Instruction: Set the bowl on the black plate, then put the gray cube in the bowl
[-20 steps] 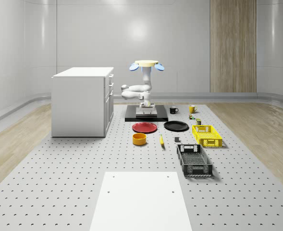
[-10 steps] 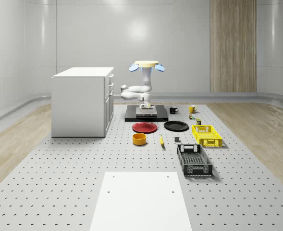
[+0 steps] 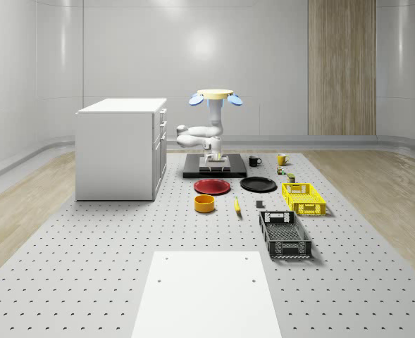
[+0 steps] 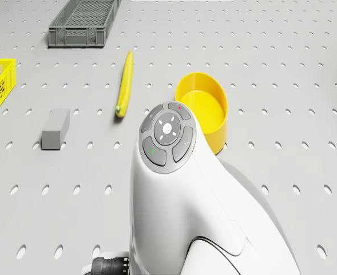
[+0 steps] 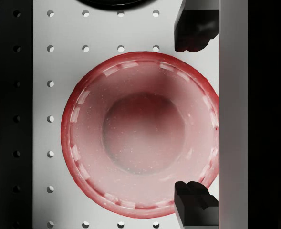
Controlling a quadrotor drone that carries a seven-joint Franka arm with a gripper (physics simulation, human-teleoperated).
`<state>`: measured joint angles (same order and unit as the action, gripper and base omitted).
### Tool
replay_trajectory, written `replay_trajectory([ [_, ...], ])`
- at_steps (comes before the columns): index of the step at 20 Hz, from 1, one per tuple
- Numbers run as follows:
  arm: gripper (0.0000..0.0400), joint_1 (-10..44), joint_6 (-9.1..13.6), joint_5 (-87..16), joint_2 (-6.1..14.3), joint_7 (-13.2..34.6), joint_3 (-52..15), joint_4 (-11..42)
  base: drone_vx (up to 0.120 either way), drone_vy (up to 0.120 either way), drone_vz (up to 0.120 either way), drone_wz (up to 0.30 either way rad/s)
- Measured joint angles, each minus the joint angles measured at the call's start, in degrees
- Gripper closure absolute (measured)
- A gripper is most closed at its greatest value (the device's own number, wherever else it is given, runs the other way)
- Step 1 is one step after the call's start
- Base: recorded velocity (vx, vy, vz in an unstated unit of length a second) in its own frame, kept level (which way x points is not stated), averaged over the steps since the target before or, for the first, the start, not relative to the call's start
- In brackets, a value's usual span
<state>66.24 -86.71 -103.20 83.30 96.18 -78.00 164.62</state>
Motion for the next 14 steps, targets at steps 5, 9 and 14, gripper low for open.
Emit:
replay_trajectory([
  [5, 0.0000, 0.13, -0.53, 0.24, 0.57, 0.11, -0.09, -0.03, 0.120, 0.000, 0.000, 0.000],
  [9, 0.0000, 0.22, -0.93, 0.41, 0.99, 0.18, -0.16, -0.04, 0.120, 0.000, 0.000, 0.000],
  [14, 0.0000, 0.34, -1.40, 0.62, 1.50, 0.28, -0.24, -0.07, 0.120, 0.000, -0.072, 0.000],
])
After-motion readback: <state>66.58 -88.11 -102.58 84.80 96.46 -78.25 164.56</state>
